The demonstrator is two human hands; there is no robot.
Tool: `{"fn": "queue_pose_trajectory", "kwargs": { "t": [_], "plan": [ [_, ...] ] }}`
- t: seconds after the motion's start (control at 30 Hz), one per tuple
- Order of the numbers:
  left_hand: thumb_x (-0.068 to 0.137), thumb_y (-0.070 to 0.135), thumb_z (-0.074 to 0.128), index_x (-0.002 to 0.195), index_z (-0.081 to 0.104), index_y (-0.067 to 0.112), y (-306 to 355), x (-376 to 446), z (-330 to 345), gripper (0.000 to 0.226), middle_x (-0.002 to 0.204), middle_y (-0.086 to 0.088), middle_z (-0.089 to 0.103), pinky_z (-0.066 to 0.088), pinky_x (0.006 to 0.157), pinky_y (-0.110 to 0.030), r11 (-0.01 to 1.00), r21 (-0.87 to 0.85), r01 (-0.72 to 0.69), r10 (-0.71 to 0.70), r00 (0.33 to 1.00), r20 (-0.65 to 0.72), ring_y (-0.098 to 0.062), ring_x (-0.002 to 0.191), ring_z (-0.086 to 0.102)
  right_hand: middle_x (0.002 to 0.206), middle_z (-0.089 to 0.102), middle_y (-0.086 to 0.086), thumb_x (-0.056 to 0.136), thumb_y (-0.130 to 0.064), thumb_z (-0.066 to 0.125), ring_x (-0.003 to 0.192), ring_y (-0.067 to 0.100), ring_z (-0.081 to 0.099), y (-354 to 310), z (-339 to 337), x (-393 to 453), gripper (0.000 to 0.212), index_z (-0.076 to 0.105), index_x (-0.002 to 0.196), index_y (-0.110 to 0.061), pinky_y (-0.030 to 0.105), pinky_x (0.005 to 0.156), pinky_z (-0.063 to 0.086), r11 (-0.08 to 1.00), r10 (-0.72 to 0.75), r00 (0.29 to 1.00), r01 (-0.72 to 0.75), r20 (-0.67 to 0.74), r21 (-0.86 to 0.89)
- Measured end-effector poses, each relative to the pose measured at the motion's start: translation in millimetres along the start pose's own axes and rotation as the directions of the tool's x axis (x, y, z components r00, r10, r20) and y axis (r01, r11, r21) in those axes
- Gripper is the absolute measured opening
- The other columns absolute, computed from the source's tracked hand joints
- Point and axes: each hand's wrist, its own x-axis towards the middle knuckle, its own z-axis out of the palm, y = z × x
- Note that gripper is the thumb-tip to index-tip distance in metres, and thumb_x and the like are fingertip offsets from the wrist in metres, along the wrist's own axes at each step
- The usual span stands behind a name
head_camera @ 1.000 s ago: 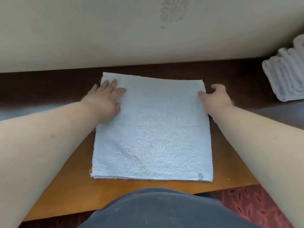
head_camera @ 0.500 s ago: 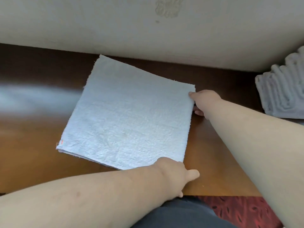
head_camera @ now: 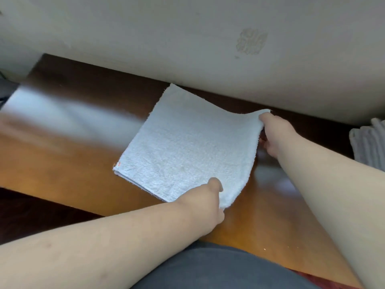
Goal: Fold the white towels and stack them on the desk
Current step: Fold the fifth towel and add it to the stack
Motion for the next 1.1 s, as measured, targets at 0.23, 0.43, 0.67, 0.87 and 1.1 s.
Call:
{"fn": "queue_pose_trajectory", "kwargs": {
  "t": [0.23,0.43,0.67,0.87,1.1],
  "plan": [
    [0.085,0.039,0.053,0.087,0.060,0.038,-68,-36,-76,0.008,0.072,0.015,0.056,0.041,0.051,-0.019,0.876,-0.437,0.203,-0.277,0.954,-0.113,-0.004,0.058,0.054,0.080,0.062,0.001,0.083,-0.035,0.058,0.050,0.012,0.062,-45,78,-21,0.016,0.060,0.090,-0.020,0.023,0.048,0.051,0.991,-0.086,0.996,0.081,0.040,0.105],
    [0.070,0.038,0.047,0.076,0.064,0.028,-122,-48,-109,0.020,0.071,-0.002,0.063,0.053,0.062,-0.034,0.710,-0.673,0.209,-0.400,0.906,-0.140,-0.019,0.061,0.058,0.043,0.059,-0.010,0.080,-0.036,0.061,0.042,0.012,0.059,-63,165,-32,0.016,0.060,0.078,-0.020,0.025,0.050,0.049,0.985,-0.174,0.978,0.171,0.118,0.030],
    [0.090,0.037,0.046,0.123,0.054,0.031,-189,-22,-118,0.035,0.090,0.006,0.067,0.052,0.057,-0.025,0.734,-0.600,0.317,-0.437,0.898,-0.060,-0.013,0.067,0.071,0.076,0.073,0.004,0.080,-0.039,0.060,0.053,0.018,0.066,-62,249,-14,0.018,0.064,0.085,-0.022,0.029,0.056,0.054,0.966,-0.177,0.977,0.196,0.122,-0.170],
    [0.093,0.026,0.045,0.093,0.050,0.026,-225,-2,-122,0.005,0.078,0.001,0.065,0.040,0.052,-0.024,0.847,-0.405,0.343,-0.379,0.925,-0.008,-0.015,0.062,0.056,0.080,0.075,0.007,0.091,-0.049,0.060,0.062,0.021,0.064,-43,282,4,0.031,0.065,0.094,-0.018,0.035,0.067,0.054,0.875,-0.211,0.968,0.248,0.132,-0.417],
    [0.095,0.044,0.051,0.105,0.046,0.023,-244,3,-135,0.023,0.079,0.007,0.059,0.036,0.049,-0.023,0.947,0.031,0.319,-0.320,0.945,0.070,-0.009,0.062,0.054,0.071,0.071,-0.005,0.097,-0.038,0.054,0.061,0.011,0.063,-36,286,1,0.019,0.065,0.086,-0.029,0.024,0.060,0.046,0.760,-0.245,0.928,0.363,0.280,-0.539]
  ]
}}
